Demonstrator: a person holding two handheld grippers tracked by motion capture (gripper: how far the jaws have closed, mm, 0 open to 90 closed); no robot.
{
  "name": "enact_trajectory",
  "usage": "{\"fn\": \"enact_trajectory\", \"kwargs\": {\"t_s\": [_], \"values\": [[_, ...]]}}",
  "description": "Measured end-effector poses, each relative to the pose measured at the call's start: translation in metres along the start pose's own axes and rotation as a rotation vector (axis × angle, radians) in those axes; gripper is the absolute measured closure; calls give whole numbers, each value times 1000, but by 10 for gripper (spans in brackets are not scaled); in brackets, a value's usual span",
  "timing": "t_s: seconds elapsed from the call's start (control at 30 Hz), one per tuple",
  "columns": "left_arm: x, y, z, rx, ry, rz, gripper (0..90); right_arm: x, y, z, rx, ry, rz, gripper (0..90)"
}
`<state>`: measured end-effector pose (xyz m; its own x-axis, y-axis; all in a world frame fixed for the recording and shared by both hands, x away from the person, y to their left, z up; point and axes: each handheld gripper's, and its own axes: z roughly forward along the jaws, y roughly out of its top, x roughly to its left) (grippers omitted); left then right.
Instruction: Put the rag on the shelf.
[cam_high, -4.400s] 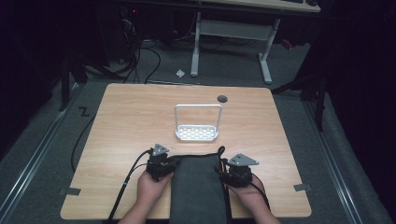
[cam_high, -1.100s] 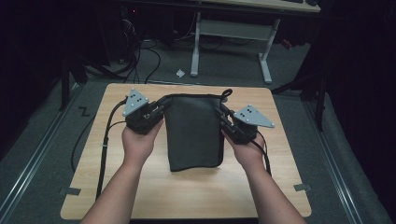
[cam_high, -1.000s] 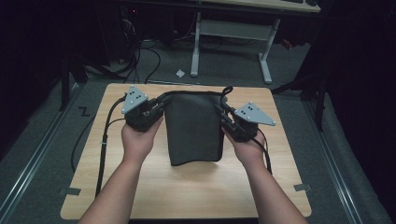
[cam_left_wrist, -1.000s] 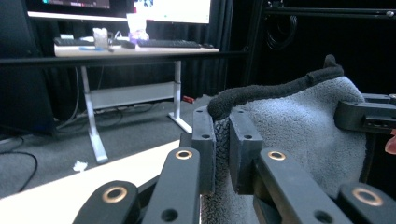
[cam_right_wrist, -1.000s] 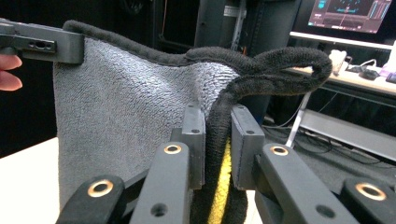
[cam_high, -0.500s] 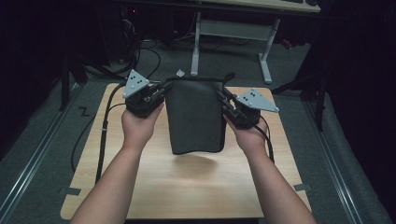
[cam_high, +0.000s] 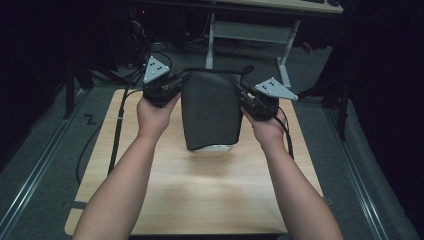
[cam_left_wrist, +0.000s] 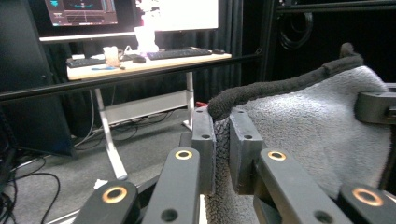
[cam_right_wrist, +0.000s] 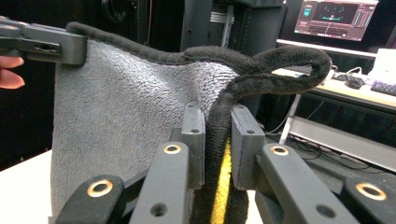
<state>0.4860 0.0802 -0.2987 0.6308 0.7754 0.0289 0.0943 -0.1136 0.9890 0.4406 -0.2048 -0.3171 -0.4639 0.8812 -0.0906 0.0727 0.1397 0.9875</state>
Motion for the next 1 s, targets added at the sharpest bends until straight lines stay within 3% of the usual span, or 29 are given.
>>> {"fn": "enact_trajectory", "kwargs": {"t_s": [0.3,0.53,0.77,1.0], "values": [[14,-10,33,63,11,13,818,-22,-11,28,42,3,-5,788],[21,-38,58,157,13,-37,820,-37,-31,49,120,8,8,786],[23,-69,65,241,0,-79,824,-39,-52,55,195,39,10,781],[26,-85,66,283,-20,-110,830,-40,-64,60,238,48,-6,777]]}}
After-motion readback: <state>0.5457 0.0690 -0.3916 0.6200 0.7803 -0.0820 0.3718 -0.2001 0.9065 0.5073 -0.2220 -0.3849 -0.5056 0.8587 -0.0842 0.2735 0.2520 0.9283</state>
